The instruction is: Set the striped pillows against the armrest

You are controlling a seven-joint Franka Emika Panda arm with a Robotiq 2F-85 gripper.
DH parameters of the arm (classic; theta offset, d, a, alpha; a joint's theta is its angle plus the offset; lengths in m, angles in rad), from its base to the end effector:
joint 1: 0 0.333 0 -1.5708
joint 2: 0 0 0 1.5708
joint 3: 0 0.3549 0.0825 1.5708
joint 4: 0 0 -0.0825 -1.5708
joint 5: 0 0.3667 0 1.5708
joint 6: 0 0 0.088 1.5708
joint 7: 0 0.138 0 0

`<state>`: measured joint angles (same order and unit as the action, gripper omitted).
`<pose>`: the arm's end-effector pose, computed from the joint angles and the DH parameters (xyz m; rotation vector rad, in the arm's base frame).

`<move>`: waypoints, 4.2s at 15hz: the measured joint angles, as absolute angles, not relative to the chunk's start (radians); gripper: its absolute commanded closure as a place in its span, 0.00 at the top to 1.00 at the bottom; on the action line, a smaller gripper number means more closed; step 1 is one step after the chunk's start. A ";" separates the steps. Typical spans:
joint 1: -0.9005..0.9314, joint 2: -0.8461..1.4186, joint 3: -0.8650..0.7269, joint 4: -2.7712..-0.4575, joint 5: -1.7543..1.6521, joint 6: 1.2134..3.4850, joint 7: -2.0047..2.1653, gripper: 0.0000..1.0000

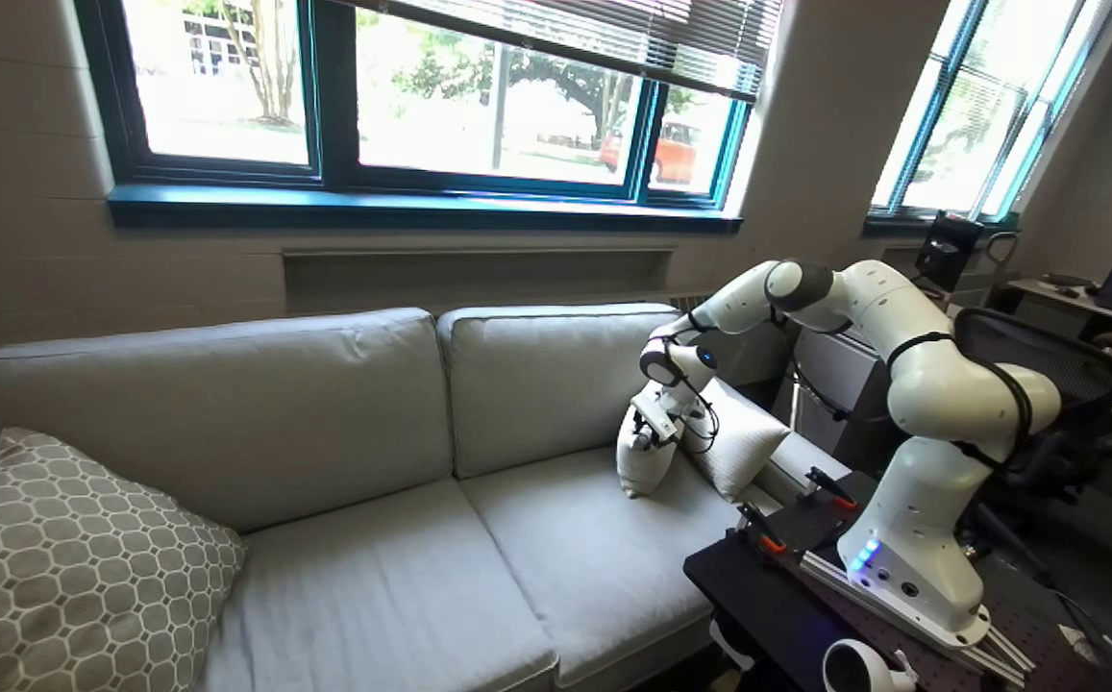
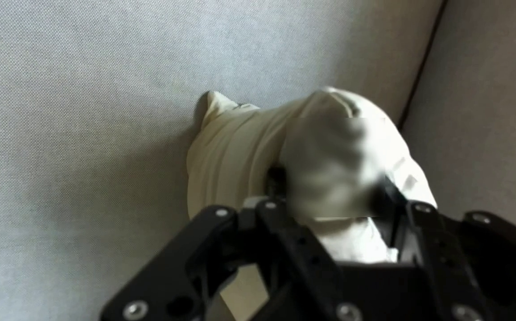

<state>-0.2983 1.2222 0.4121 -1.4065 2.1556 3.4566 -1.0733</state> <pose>0.6117 -0.0609 -0.0240 -2.2056 1.8074 -0.3601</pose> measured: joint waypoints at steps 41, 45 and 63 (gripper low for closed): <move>-0.390 0.951 -0.350 -2.109 2.606 2.414 -0.466 0.03; -0.375 0.808 -0.404 -2.128 2.604 2.427 -0.371 0.03; -0.432 0.746 -0.337 -1.708 2.602 2.611 0.211 0.01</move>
